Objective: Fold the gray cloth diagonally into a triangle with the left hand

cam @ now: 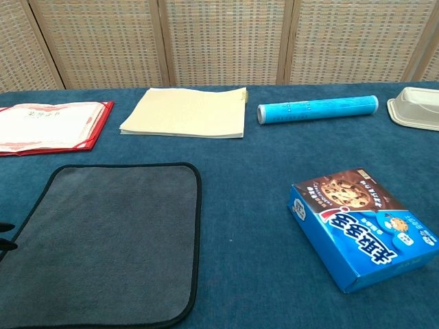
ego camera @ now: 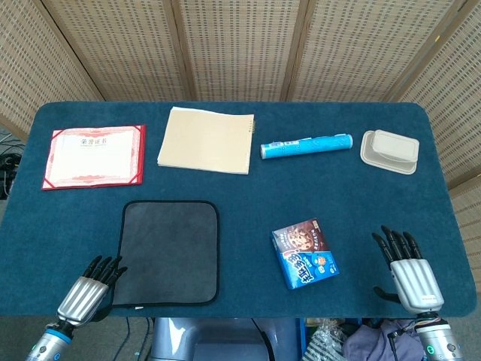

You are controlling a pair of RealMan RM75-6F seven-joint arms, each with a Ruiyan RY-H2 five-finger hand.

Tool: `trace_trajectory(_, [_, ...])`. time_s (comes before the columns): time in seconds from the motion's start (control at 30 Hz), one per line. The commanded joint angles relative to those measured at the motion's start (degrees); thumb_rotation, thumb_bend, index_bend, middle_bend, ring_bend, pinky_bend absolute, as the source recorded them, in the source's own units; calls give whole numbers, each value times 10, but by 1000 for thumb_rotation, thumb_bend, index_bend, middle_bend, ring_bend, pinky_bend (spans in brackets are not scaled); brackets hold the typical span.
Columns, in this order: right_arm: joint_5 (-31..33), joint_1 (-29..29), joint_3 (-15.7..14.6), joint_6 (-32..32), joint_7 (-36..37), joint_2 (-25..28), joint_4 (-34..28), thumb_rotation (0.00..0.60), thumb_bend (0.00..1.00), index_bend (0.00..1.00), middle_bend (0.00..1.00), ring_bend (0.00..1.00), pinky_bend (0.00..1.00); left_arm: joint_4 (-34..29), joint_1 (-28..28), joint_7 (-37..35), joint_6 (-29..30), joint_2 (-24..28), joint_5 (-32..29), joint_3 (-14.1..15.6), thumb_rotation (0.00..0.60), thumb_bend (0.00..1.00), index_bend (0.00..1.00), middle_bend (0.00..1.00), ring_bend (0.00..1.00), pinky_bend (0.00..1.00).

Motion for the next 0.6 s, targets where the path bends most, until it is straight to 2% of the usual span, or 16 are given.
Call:
trace_trajectory(0.03, [-1,0,0,1,1,1,0,600,0,0,0,0,0,9,-2,1,-4,-11,-3,-5,600,198,113,0,0,0])
trace_trajectory(0.6, [-4,-4,2,8,4,1,0,600,0,0,0,0,0,8,-8,11,-7,-29,4,-5,600,198,114,0,0,0])
